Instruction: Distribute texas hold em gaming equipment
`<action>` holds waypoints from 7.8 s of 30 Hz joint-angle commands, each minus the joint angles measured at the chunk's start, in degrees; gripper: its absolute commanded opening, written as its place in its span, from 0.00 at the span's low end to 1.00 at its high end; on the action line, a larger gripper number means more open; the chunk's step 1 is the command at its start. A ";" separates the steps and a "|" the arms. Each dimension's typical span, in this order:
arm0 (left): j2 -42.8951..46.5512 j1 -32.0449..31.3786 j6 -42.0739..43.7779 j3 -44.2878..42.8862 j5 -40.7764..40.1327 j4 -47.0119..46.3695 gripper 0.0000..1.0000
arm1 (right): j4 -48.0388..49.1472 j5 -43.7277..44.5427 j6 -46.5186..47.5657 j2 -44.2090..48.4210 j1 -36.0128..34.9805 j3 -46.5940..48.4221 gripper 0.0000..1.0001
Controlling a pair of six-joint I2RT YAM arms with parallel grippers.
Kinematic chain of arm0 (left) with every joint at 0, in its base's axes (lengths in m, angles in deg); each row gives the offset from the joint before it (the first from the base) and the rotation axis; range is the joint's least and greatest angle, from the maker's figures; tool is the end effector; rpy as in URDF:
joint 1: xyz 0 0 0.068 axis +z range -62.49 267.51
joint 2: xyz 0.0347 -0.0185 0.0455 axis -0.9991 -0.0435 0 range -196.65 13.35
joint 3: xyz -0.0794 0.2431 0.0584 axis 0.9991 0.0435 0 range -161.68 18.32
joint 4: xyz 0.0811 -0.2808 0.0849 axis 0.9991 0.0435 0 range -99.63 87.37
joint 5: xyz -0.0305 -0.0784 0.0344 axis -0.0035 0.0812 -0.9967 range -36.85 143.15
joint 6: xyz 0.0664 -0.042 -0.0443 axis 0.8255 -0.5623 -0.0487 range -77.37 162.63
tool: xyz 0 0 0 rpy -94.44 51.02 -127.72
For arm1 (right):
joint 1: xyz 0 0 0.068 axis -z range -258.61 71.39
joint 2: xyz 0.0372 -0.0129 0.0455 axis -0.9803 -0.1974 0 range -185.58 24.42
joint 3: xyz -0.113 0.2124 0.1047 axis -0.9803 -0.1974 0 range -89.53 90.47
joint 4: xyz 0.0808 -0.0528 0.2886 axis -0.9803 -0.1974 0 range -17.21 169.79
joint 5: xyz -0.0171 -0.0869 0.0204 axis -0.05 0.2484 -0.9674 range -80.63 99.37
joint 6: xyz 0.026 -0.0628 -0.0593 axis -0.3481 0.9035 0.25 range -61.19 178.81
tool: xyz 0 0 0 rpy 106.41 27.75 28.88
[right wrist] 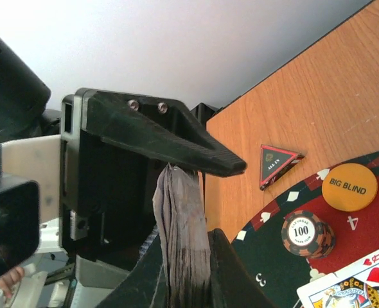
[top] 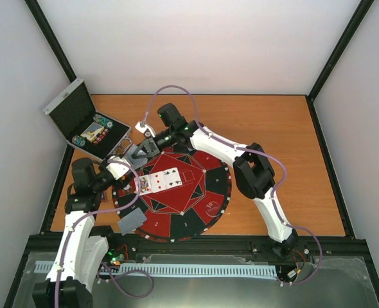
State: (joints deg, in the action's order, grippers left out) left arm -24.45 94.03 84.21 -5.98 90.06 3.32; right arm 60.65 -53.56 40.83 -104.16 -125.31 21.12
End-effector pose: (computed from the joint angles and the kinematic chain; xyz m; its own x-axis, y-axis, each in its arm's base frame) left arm 0.2441 -0.0207 0.1975 -0.0369 0.5300 -0.8472 0.6254 0.6735 0.3941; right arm 0.3325 0.4574 0.2124 -0.6459 -0.4805 -0.5932 -0.6508 -0.0596 0.7569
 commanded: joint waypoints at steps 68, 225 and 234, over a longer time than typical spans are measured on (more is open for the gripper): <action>-21.53 30.47 22.97 -19.70 -13.01 47.65 1.00 | 1.56 19.94 7.92 44.22 28.07 -36.33 0.03; -39.66 -5.01 14.61 -37.93 -14.72 46.57 0.59 | -5.24 16.99 13.66 41.12 32.65 -34.79 0.03; -35.38 -20.39 12.95 -35.32 -12.07 52.88 0.59 | -5.68 16.84 13.32 41.77 32.68 -34.57 0.03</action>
State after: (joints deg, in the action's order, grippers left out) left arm -63.10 76.98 98.48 -42.63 75.92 52.32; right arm 55.10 -36.47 54.49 -62.74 -93.09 -15.20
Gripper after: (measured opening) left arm 0.643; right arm 0.107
